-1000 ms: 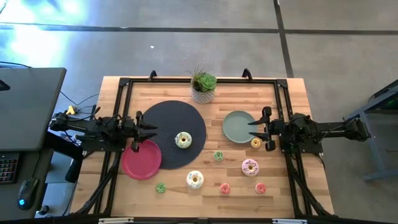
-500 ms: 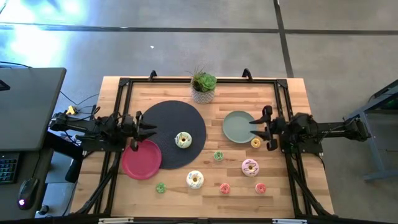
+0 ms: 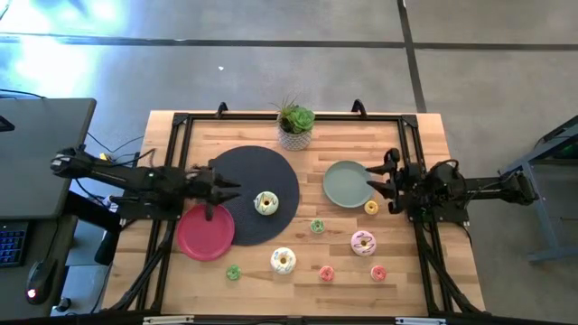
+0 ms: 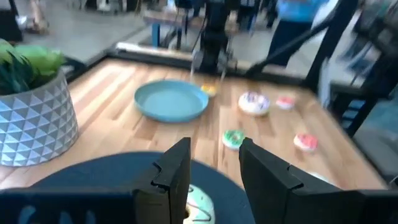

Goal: Pick & Place donuts
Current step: Put the large blue donut on the red plate

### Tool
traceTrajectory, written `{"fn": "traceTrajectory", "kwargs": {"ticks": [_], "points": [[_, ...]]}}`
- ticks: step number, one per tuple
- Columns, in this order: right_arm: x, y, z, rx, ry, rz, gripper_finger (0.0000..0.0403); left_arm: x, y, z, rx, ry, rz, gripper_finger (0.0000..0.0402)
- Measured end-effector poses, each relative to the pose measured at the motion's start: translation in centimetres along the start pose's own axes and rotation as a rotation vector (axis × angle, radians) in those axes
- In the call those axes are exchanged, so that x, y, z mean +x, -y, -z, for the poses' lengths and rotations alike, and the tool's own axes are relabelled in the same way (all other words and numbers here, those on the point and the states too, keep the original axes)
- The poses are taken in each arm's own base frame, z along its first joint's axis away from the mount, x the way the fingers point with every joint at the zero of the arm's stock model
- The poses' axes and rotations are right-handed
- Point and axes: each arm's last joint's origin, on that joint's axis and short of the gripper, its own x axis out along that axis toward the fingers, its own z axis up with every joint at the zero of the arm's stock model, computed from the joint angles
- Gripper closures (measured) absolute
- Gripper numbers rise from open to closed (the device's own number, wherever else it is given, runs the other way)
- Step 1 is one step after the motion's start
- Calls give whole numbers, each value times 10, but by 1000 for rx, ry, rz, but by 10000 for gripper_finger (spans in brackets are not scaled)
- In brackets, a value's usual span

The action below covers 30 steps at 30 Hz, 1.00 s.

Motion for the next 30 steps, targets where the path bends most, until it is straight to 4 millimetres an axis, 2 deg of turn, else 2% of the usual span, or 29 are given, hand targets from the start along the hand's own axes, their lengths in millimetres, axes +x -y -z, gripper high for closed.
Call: {"fn": "traceTrajectory", "kwargs": {"ticks": [6, 13, 19, 24, 30], "points": [[0, 3, 2, 0, -19, 90, 230, 41, 12, -1, 61, -176, -30, 270], [0, 3, 3, 0, -23, 102, 230, 86, 20, 25, 47, -392, -80, 270], [0, 3, 3, 0, -23, 102, 230, 120, 29, 40, 22, -517, -34, 270], [0, 3, 3, 0, -23, 98, 230, 137, 32, 50, 32, -589, -34, 260], [0, 3, 3, 0, -23, 94, 230, 145, 21, 46, 29, -599, -73, 194]]}}
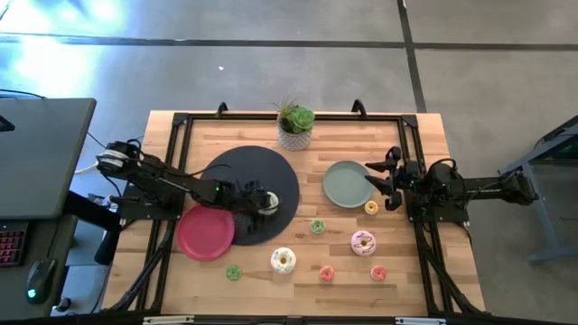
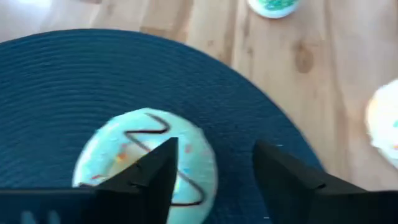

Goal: Pick & Place donuts
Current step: Put the large blue donut on the red plate

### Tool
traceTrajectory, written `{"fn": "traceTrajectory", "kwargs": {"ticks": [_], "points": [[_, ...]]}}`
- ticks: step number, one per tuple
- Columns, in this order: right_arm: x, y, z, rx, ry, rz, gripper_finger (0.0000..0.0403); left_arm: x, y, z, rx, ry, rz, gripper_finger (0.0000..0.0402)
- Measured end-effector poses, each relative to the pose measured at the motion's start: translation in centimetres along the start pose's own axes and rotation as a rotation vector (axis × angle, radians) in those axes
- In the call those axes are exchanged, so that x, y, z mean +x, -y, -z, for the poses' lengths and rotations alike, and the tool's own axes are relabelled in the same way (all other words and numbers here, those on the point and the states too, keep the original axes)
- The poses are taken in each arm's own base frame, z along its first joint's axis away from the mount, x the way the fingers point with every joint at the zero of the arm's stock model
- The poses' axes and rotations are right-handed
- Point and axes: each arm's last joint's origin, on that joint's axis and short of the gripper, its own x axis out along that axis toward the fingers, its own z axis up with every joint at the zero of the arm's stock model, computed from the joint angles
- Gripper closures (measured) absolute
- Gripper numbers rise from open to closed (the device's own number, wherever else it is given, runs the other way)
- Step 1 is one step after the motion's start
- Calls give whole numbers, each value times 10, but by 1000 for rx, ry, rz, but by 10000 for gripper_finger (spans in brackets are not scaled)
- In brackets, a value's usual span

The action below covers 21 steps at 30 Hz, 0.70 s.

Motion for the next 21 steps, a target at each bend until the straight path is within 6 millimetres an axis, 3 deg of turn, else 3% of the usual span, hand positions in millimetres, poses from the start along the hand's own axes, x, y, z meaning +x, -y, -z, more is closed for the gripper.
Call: {"fn": "traceTrajectory", "kwargs": {"ticks": [5, 11, 16, 21], "points": [[0, 0, 0, 0, 0, -15, 230, 2, -11, 1, -22, -30, -26, 147], [0, 0, 0, -7, 1, -15, 230, 9, -7, 11, -15, -108, 1, 144], [0, 0, 0, -7, 1, -15, 230, 15, -6, 14, -9, -128, 0, 170], [0, 0, 0, -7, 1, -15, 230, 14, -8, 14, -4, -122, -43, 242]]}}
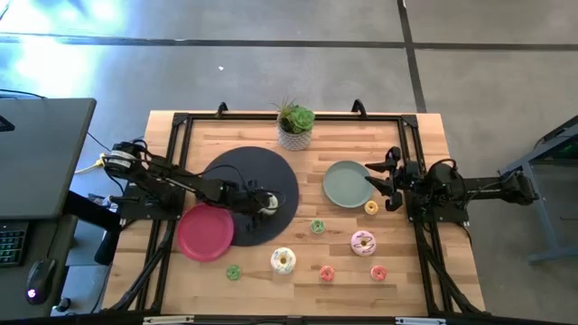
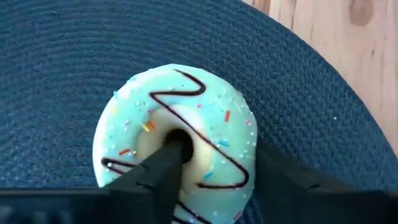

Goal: Pick & Place donuts
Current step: Put the large blue donut on the red plate

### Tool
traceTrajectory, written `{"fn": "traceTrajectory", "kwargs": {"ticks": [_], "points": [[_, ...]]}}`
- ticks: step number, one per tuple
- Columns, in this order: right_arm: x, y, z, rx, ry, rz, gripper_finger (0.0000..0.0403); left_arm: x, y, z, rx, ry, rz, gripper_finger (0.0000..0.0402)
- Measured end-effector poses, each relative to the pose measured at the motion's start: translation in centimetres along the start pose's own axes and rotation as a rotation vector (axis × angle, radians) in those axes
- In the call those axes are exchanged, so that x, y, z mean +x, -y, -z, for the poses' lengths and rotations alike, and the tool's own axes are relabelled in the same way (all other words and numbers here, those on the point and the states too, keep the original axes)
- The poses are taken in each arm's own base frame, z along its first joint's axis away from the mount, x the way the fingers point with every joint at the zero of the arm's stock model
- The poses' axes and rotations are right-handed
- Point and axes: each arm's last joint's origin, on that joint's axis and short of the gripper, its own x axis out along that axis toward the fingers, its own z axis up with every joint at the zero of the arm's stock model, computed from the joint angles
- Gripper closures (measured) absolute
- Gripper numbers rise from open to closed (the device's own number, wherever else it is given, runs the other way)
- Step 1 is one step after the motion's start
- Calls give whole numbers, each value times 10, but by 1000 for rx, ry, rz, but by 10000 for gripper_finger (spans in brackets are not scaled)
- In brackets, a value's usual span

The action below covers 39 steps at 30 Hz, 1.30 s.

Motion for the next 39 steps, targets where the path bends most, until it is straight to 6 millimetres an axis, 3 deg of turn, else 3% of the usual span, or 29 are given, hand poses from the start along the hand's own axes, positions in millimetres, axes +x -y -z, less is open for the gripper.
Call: {"fn": "traceTrajectory", "kwargs": {"ticks": [4, 8, 13, 18, 22, 25, 29, 35, 39], "points": [[0, 0, 0, 0, -1, 0, 230, -1, -1, 1, 7, -3, -10, 319], [0, 0, 0, 0, 0, 0, 230, -15, -3, -1, 9, -24, -14, 386], [0, 0, 0, 0, -2, 0, 230, -58, -7, -14, -5, -113, -68, 375], [0, 0, 0, -1, -4, 0, 230, -116, -10, -24, -55, -149, -89, 388], [0, 0, 2, 4, -16, 1, 230, -157, -11, -15, -143, -143, -79, 397], [1, 0, 3, 3, -33, 2, 230, -176, -7, -1, -214, -112, -36, 394], [1, 0, 6, 0, -56, 4, 230, -178, 4, 26, -233, -96, 2, 393], [1, 0, 6, 34, -61, 4, 230, -152, 18, 69, -263, -191, -33, 392], [1, 0, 6, 33, -65, 5, 230, -137, 24, 86, -289, -214, -33, 392]]}}
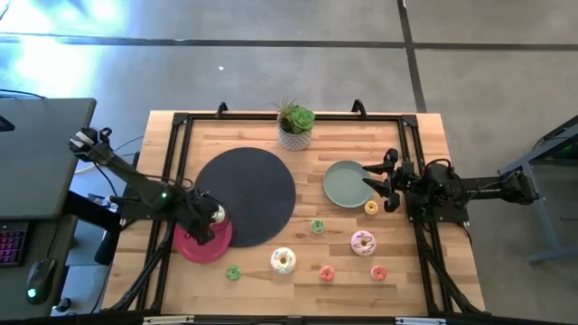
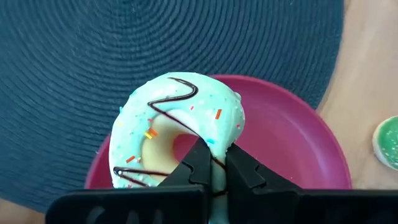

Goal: Pick & Place donuts
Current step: Put the large blue donut on the red plate, then put the large white donut on the red plate

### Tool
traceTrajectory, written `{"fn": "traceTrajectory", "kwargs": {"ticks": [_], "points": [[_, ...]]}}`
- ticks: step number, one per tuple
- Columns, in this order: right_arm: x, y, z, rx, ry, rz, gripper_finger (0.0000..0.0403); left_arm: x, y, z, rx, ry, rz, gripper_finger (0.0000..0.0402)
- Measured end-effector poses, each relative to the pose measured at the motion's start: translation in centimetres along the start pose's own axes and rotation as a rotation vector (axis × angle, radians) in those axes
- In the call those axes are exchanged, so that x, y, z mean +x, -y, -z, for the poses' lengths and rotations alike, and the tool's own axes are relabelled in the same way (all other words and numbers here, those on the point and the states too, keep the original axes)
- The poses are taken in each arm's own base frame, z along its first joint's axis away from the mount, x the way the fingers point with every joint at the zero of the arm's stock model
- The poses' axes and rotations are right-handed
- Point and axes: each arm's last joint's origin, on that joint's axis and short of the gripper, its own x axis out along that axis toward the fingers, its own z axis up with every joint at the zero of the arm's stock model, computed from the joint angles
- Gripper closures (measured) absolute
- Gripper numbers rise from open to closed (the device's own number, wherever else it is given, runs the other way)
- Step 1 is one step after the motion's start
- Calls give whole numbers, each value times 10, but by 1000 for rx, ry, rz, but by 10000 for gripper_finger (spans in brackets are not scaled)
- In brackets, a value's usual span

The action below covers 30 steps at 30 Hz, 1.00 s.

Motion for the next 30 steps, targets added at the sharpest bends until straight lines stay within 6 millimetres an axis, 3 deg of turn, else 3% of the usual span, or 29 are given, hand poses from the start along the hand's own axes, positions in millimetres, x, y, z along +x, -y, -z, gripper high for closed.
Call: {"fn": "traceTrajectory", "kwargs": {"ticks": [10, 21, 30], "points": [[0, 0, 0, 0, 0, 0, 230, 25, 5, 12, -23, -91, -17, 382], [0, 0, 0, 0, 0, 0, 230, 42, 21, 10, 19, -104, 48, 266], [0, -1, -1, -1, 6, -29, 230, 20, 34, -6, 79, -78, 40, 187]]}}
